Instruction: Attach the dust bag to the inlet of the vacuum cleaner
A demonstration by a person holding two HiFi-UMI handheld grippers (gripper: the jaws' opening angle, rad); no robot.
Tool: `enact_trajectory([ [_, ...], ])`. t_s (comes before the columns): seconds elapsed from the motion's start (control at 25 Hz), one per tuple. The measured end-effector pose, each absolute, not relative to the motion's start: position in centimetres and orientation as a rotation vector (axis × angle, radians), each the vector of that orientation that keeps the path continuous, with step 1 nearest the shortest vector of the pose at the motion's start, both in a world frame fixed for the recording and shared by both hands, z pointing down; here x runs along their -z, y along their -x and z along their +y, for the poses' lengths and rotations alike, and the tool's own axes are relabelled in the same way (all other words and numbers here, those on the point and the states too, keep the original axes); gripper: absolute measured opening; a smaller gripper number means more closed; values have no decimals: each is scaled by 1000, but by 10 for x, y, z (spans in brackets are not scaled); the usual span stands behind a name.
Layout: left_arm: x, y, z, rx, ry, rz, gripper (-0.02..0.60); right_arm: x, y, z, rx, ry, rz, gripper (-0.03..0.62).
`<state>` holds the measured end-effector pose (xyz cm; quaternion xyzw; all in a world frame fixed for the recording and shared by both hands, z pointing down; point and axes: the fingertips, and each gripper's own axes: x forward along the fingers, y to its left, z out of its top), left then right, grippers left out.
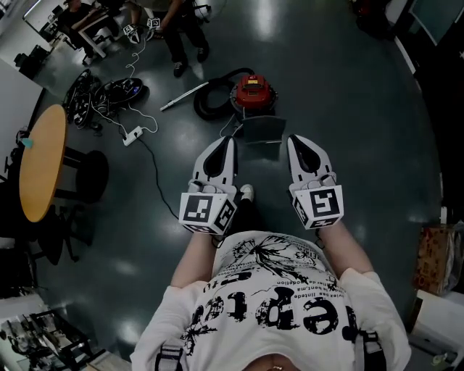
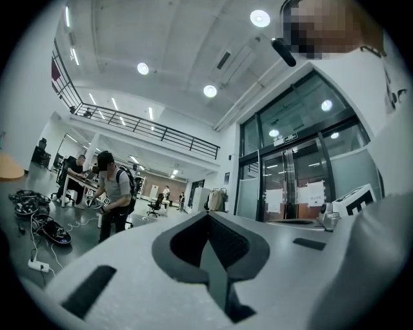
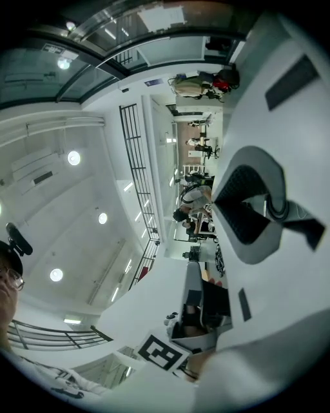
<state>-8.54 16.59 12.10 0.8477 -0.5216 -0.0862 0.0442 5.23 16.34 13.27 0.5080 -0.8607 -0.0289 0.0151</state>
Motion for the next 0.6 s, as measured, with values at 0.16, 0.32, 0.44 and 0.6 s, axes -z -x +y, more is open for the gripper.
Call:
enact_trajectory([
  [0.16, -116, 88, 158, 211, -2601, -1600, 3, -125, -48, 157, 124, -1589, -2668, 2],
  [0.32, -118, 90, 149, 178, -2595, -1597, 3, -126, -51, 148, 119, -1594, -2656, 2],
  [0.44, -122, 92, 142, 166, -2593, -1582, 3, -128, -52, 140, 126, -1601, -2642, 2],
  [0.6, -124, 95, 134, 164, -2593, -1567, 3, -129, -51, 129, 122, -1606, -2633, 2],
])
